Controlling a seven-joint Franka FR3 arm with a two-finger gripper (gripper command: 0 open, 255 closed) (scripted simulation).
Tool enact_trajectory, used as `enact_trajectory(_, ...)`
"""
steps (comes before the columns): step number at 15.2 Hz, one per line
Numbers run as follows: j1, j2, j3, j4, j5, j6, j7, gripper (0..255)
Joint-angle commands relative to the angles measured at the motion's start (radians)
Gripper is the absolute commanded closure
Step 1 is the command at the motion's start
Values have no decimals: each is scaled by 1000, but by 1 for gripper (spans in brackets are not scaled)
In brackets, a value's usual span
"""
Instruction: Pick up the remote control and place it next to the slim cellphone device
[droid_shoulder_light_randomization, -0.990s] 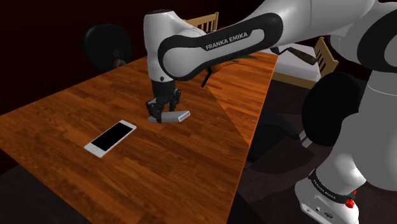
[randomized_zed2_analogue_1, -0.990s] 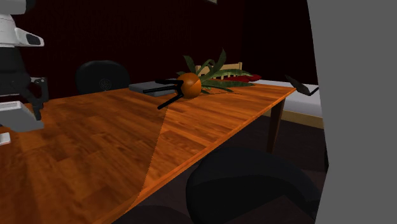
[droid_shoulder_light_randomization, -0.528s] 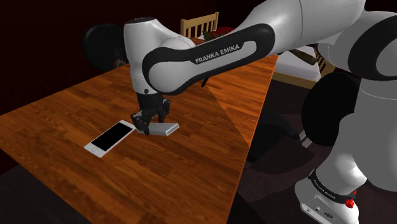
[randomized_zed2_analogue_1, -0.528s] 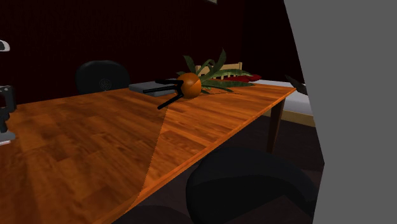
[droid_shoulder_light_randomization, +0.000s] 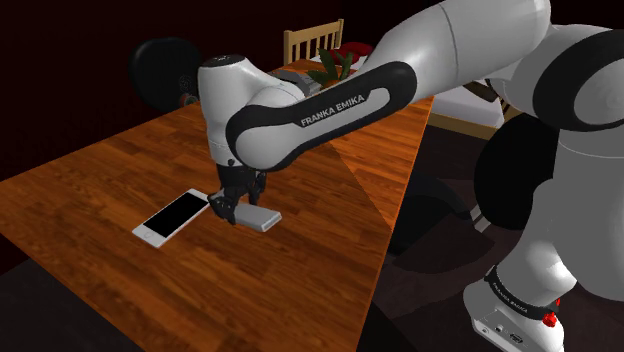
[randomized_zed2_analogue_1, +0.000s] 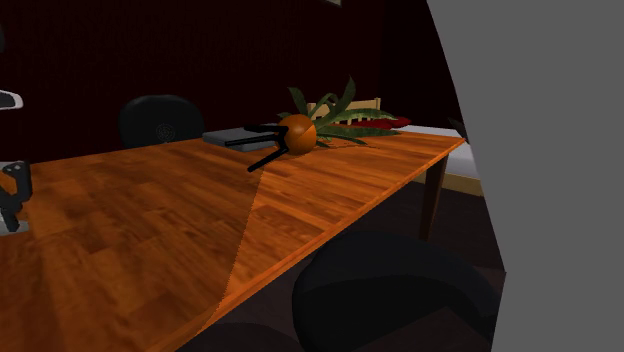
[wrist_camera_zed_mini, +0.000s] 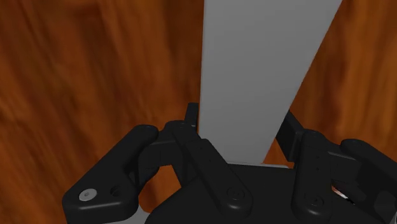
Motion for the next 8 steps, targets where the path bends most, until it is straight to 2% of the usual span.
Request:
enact_trajectory(1,-1,9,-2,-18,-2,27,1,255)
enact_trajectory(4,0,26,-4,-34,-6,59,2,255)
enact_trajectory(8,0,26,-4,-34,-6,59,2,255)
